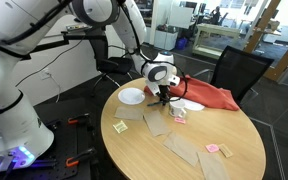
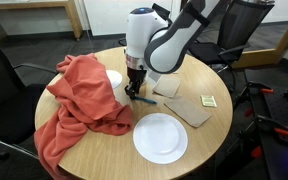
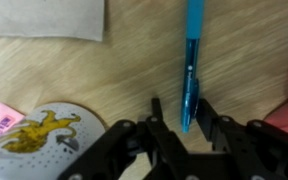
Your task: Move the cup to the left, then pick the marker and put it in the cup
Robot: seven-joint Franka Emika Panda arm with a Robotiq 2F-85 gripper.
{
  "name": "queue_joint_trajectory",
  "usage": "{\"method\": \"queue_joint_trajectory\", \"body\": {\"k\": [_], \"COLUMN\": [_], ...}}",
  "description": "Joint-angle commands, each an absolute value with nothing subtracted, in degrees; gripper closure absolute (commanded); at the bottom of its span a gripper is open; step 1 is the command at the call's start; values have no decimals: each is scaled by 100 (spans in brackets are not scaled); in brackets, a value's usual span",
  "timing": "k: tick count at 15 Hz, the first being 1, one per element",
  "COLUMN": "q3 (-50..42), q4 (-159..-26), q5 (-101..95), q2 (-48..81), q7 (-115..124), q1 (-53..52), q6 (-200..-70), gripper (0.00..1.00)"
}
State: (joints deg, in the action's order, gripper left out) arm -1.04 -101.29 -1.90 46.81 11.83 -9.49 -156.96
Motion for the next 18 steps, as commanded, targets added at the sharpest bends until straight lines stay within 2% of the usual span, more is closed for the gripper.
{"method": "queue_joint_trajectory", "body": {"k": [1, 2, 3, 5, 18], "q3": [-145, -134, -134, -145, -283], "q4": [-9932, -9946, -9971, -10073, -11127], "q5": [-53, -35, -21, 6, -203], "q2": [4731, 4707, 4677, 4576, 3023], "q7": [1340, 1350, 1371, 1467, 1733], "q1": [-1017, -1009, -1015, -1046, -1372], "q6": [-15427, -15383, -15349, -15340, -15045], "gripper": [88, 96, 99, 96, 96]}}
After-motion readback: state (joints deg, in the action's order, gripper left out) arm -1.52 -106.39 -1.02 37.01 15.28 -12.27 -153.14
